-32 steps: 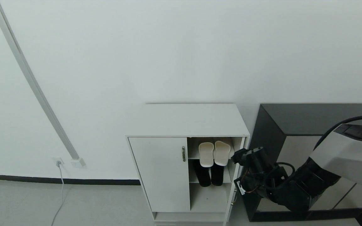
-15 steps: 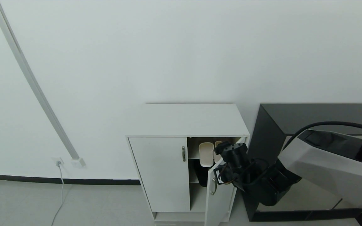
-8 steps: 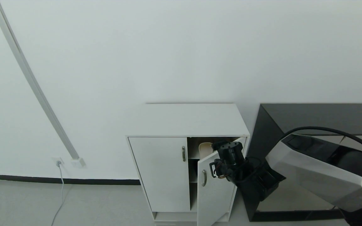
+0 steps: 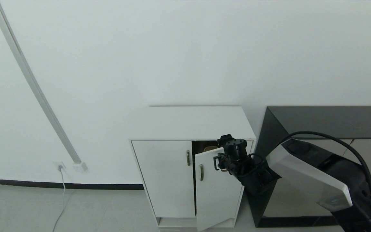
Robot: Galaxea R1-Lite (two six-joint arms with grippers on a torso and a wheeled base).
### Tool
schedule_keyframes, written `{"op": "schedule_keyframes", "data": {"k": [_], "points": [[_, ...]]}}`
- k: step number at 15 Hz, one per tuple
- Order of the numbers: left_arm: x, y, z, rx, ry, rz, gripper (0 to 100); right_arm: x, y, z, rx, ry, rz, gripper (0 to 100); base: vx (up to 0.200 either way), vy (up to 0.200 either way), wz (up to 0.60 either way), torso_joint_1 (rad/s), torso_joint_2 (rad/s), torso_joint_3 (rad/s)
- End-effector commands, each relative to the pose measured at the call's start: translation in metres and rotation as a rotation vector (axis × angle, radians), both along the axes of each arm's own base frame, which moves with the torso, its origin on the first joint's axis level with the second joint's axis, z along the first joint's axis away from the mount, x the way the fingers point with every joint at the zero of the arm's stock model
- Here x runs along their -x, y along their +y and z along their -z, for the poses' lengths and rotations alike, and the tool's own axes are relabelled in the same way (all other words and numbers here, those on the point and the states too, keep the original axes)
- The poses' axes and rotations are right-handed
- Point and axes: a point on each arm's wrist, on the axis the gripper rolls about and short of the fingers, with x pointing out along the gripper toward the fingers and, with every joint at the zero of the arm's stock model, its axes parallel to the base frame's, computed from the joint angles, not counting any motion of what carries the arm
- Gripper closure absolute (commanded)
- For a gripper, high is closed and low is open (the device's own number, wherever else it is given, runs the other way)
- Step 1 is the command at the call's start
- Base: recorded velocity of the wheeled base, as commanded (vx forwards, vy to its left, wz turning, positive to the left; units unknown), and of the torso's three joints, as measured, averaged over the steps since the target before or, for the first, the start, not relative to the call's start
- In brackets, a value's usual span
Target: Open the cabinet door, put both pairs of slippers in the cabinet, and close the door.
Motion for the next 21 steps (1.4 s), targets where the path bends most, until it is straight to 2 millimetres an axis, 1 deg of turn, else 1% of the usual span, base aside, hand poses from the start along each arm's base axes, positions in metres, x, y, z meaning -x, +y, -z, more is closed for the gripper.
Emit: {"op": "schedule_keyframes", "data": {"k": [1, 5, 9, 11, 16, 21], "points": [[0.0, 0.0, 0.0, 0.0, 0.001, -0.001, 100, -0.013, -0.003, 0.014, -0.001, -0.001, 0.015, 100, 0.0, 0.0, 0.0, 0.0, 0.0, 0.0], [0.0, 0.0, 0.0, 0.0, 0.001, -0.001, 100, -0.03, -0.009, 0.016, -0.013, -0.027, 0.04, 100, 0.0, 0.0, 0.0, 0.0, 0.0, 0.0], [0.0, 0.0, 0.0, 0.0, 0.001, -0.001, 100, -0.043, -0.009, 0.022, -0.018, -0.043, 0.051, 100, 0.0, 0.0, 0.0, 0.0, 0.0, 0.0], [0.0, 0.0, 0.0, 0.0, 0.001, -0.001, 100, -0.048, -0.01, 0.02, -0.019, -0.044, 0.057, 100, 0.0, 0.0, 0.0, 0.0, 0.0, 0.0], [0.0, 0.0, 0.0, 0.0, 0.001, -0.001, 100, -0.058, -0.013, 0.024, -0.009, -0.04, 0.071, 100, 0.0, 0.0, 0.0, 0.0, 0.0, 0.0], [0.0, 0.0, 0.0, 0.0, 0.001, -0.001, 100, -0.059, -0.013, 0.027, -0.002, -0.041, 0.07, 100, 0.0, 0.0, 0.0, 0.0, 0.0, 0.0]]}}
